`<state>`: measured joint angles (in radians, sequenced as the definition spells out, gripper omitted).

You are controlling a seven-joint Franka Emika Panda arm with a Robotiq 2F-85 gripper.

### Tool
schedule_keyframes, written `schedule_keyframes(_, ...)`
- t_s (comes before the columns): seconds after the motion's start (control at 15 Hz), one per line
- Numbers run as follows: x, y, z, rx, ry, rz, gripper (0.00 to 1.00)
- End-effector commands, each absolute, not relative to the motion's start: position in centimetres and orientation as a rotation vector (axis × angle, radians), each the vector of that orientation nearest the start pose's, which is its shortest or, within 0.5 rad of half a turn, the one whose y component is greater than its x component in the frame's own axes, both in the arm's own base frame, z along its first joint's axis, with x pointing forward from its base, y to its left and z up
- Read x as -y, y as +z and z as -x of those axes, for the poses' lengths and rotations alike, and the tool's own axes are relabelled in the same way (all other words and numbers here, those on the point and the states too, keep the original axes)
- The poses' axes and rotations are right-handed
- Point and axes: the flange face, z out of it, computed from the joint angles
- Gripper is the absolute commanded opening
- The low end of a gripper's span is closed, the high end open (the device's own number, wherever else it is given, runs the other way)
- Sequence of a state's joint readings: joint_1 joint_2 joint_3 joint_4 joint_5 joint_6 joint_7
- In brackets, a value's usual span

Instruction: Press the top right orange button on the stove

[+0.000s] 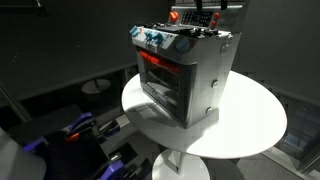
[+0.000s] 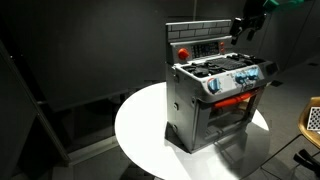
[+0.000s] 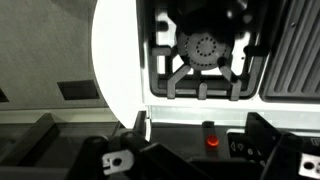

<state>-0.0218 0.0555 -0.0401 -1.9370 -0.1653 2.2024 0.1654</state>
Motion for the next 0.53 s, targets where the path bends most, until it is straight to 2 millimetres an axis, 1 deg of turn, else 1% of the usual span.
schedule_keyframes(0.0, 4.0, 49.8, -56.4, -0.138, -0.203, 3.233, 1.00)
schedule_keyframes(0.2, 3.9, 51.4, -54.2, -0.095, -0.103, 3.219, 1.00)
schedule_keyframes(0.47, 3.4, 53.7, -51.0, -0.003, 0.009, 3.158, 1.00)
